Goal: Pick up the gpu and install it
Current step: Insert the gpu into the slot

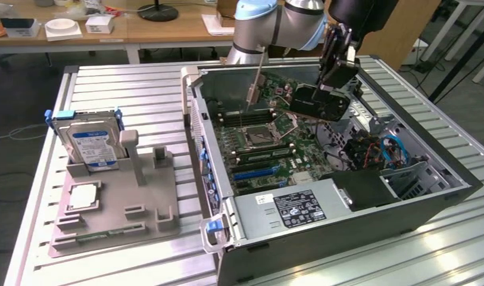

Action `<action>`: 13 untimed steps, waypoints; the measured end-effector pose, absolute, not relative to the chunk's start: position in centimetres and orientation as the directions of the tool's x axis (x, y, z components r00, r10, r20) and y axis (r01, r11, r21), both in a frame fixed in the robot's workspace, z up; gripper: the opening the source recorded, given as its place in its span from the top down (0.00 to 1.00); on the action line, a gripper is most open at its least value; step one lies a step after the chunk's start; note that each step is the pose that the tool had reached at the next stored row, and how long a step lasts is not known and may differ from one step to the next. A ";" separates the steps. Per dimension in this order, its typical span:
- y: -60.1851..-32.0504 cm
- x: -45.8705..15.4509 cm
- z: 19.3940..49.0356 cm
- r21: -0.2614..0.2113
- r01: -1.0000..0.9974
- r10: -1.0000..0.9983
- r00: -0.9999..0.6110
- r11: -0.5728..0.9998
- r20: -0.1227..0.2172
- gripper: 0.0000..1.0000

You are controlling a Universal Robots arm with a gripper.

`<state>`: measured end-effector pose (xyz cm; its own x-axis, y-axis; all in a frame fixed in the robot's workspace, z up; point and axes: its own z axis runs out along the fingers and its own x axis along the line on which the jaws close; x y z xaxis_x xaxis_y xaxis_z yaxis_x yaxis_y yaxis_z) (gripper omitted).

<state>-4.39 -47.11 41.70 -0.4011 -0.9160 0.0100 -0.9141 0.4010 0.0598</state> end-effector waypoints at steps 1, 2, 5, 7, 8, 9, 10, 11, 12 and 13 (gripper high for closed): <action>-47.1 -4.4 41.7 0.060 -0.919 -0.921 -0.389 0.389 0.010 0.74; -47.1 -4.4 41.7 0.060 -0.924 -0.926 -0.377 0.377 0.010 0.74; -47.1 -4.3 41.6 0.060 -0.938 -0.940 -0.341 0.341 0.010 0.74; -47.1 -4.3 41.5 0.060 -0.947 -0.948 -0.317 0.317 0.010 0.74; -47.1 -4.3 41.5 0.060 -0.950 -0.952 -0.305 0.305 0.010 0.74; -47.1 -4.2 41.5 0.060 -0.954 -0.956 -0.293 0.293 0.010 0.74; -47.1 -4.2 41.5 0.060 -0.958 -0.960 -0.281 0.281 0.009 0.74; -47.1 -4.2 41.4 0.060 -0.961 -0.963 -0.269 0.269 0.009 0.74; -47.1 -4.2 41.4 0.060 -0.965 -0.966 -0.257 0.257 0.009 0.74; -47.1 -4.2 41.4 0.060 -0.968 -0.969 -0.245 0.245 0.009 0.74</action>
<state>-4.17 -47.11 41.39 -0.2449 -0.9695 0.0093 -0.9676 0.2450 0.0601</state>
